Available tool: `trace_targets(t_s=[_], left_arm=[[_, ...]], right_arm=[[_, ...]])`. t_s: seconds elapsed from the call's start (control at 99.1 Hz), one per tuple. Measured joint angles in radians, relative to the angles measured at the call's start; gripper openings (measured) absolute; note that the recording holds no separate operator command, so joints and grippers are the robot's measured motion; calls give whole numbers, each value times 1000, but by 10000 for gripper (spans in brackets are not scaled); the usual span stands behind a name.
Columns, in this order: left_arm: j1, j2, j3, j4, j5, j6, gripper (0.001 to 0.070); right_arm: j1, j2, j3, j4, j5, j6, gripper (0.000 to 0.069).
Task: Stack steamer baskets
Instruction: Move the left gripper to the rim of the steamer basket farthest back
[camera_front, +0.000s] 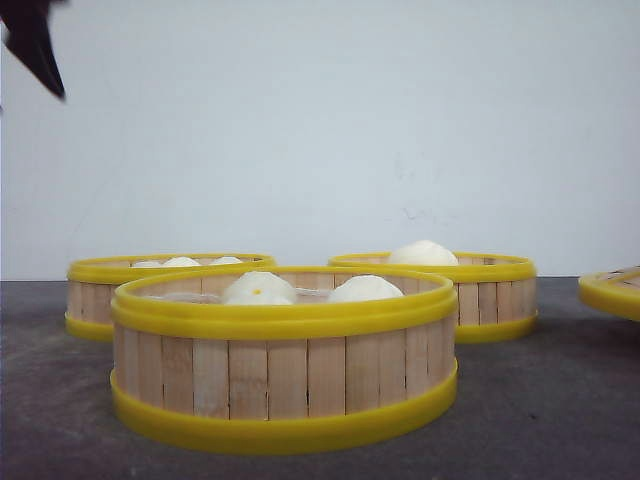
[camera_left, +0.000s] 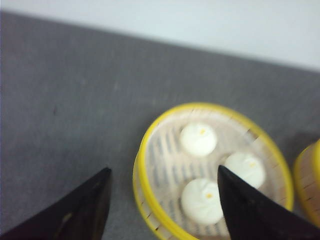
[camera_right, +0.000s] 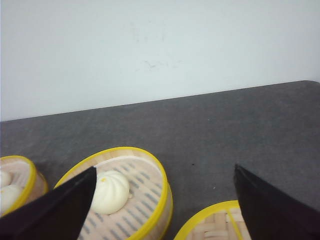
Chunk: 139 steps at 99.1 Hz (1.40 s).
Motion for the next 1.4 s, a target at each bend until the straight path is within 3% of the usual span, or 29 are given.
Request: trace_targets(t_s=[0.151,0.373,0.818,0.979,1.272,1.403], left_arm=[[0,217,109,-75,0,43,390],[0,422,168,-88,-2,51,390],[0,491,176,19,-43,50,382],[0,525,180,31,-43,51,325],[-2,605,244,-16,-43,42,307],[-8,624,267,-40,-43,40,225]], right_arm=[[16,0,0,0,-1,0,544],[28,0,0,0,-1,0,544],[33,56,0,-6,-21,0,544],[51,84,0,-5,-21,0,544],[80,117,0,12,-20,0,544],[87,117,0,16,-20,0,544]])
